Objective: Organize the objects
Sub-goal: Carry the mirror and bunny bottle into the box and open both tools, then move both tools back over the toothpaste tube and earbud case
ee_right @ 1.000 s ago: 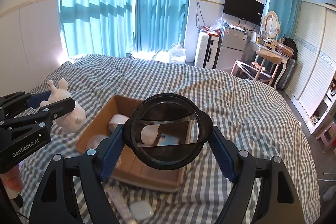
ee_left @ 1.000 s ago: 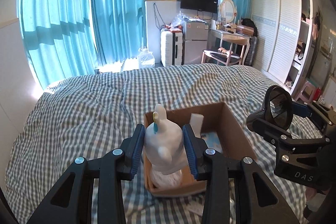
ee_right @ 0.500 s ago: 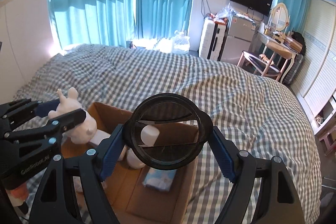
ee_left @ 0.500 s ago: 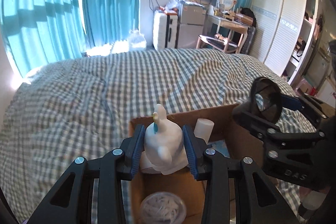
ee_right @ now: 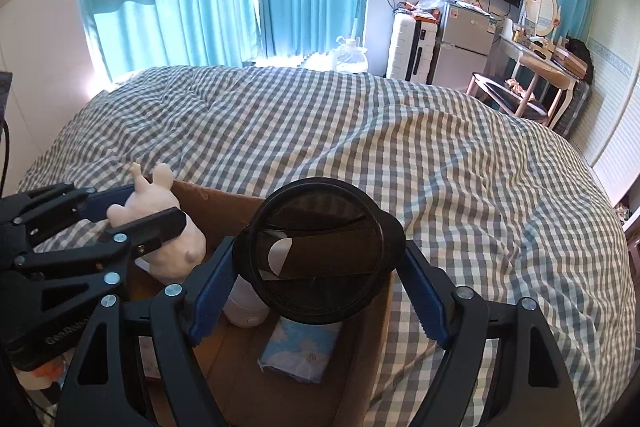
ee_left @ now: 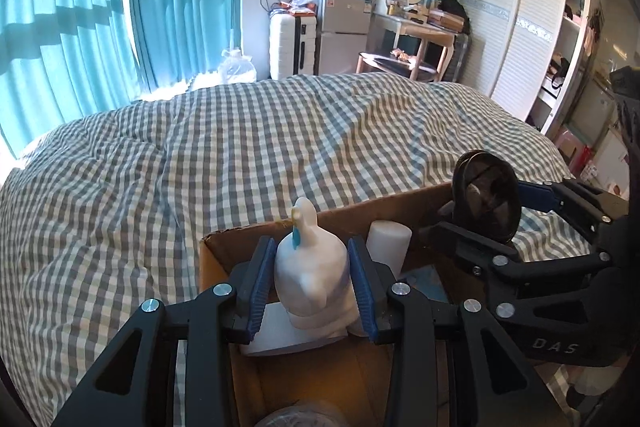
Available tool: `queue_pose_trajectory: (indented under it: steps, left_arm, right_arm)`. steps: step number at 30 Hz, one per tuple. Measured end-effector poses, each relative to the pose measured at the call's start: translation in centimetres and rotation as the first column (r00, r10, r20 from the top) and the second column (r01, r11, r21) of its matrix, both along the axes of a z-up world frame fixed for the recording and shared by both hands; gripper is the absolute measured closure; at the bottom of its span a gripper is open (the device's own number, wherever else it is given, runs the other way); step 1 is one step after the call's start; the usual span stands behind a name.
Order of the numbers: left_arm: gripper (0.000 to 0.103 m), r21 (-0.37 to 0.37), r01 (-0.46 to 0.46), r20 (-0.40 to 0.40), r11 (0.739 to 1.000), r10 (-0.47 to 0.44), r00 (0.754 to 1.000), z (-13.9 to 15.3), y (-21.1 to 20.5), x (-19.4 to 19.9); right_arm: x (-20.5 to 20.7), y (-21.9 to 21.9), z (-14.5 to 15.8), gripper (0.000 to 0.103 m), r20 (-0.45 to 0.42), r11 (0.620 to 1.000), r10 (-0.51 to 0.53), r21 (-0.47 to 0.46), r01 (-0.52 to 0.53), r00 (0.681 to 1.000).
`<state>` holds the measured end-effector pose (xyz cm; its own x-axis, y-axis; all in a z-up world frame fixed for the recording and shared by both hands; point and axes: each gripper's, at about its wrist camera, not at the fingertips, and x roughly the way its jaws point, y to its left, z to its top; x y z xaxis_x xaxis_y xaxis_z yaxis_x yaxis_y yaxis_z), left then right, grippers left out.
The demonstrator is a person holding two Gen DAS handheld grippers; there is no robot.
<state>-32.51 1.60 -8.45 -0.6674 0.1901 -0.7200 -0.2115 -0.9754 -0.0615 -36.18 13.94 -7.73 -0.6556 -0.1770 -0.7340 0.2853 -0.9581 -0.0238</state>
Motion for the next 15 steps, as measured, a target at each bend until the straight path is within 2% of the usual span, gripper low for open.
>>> queue_pose_trajectory:
  steps: [1,2,5,8,15]
  left_arm:
    - [0.057,-0.001,-0.009,0.001,1.0,0.009,1.0,0.4,-0.4,-0.1]
    - [0.046,-0.004,-0.021,0.0,1.0,0.021,1.0,0.5,-0.4,0.0]
    - [0.024,0.0,-0.057,-0.012,0.998,0.057,0.998,1.1,-1.0,0.2]
    - [0.014,0.011,-0.067,-0.018,0.998,0.067,0.998,2.1,-1.5,1.3]
    - [0.009,-0.009,-0.087,-0.084,0.996,0.086,0.993,6.5,-1.6,5.5]
  right_arm:
    - [0.1,0.1,0.1,0.023,-0.004,1.0,-0.004,-0.004,0.004,1.0]
    - [0.3,0.1,0.2,0.022,-0.008,1.0,-0.01,-0.009,0.01,1.0]
    - [1.0,0.8,1.1,0.016,-0.021,0.999,-0.037,-0.032,0.036,0.999]
    - [1.7,1.8,2.2,0.016,-0.028,0.997,-0.065,-0.044,0.063,0.998]
    - [6.5,3.0,6.9,0.016,-0.095,0.996,-0.091,-0.029,0.088,0.991]
